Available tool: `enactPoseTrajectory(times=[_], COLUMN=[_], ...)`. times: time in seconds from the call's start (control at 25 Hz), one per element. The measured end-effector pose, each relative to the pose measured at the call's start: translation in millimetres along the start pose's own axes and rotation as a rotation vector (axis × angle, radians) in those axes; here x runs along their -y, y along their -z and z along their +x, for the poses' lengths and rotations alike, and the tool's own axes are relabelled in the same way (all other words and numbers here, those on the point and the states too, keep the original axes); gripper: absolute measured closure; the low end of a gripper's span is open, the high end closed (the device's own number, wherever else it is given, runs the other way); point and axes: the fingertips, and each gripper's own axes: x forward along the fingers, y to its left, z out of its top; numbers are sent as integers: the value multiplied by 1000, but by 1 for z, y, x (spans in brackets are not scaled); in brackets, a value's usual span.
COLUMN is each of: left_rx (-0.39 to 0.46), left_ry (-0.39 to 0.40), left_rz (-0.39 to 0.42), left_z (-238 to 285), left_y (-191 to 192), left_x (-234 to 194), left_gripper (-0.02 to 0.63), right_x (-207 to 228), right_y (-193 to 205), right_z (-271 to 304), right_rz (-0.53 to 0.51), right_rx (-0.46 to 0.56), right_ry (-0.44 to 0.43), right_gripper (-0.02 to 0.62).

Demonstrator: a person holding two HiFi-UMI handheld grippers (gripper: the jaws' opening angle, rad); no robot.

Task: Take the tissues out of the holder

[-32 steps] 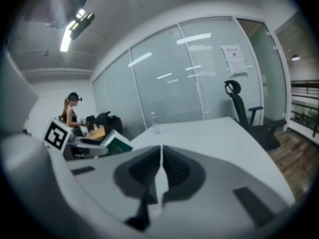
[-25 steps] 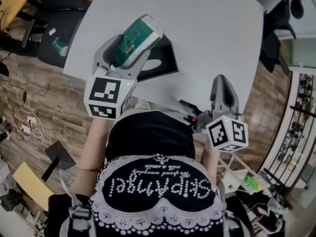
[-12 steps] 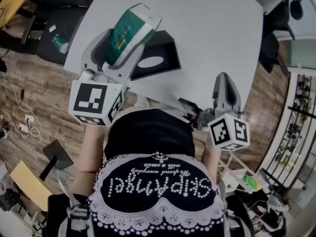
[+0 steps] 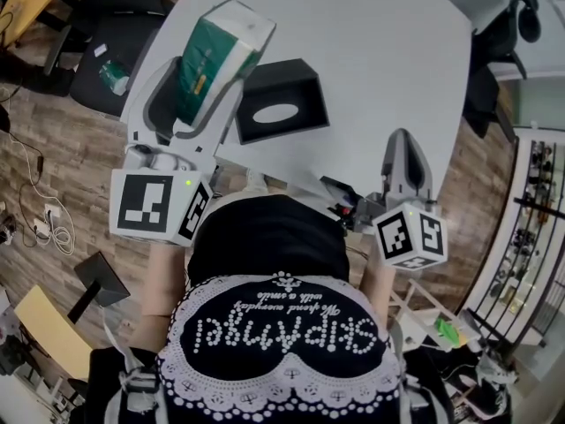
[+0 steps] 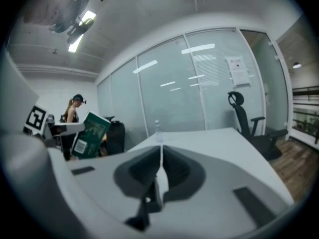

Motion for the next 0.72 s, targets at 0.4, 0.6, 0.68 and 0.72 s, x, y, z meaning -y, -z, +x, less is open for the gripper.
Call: enactPoseTrajectory(times=[0.4,0.6,0.68,0.72], left_rx=[63,80,80,79], left_ry=[-56,-46,-45,-45], left_rz=[-33,-40,-43,-43], left_z=[-25,-41,-49,-53], left_y=[-11,-15,-13,-12], left_x=[-5,0,3,4], left_gripper=[267,267,267,267], right_x=[-4,-4,-5,-6], right_y=[-6,-11,-11,-11], right_z=[-6,-16,-20,-22], right_rz=[1,-3,-3,-2], right_rx=[24,41,47,48], right_ry=[-10,-10,-14,-16], right_gripper=[560,561,560,560])
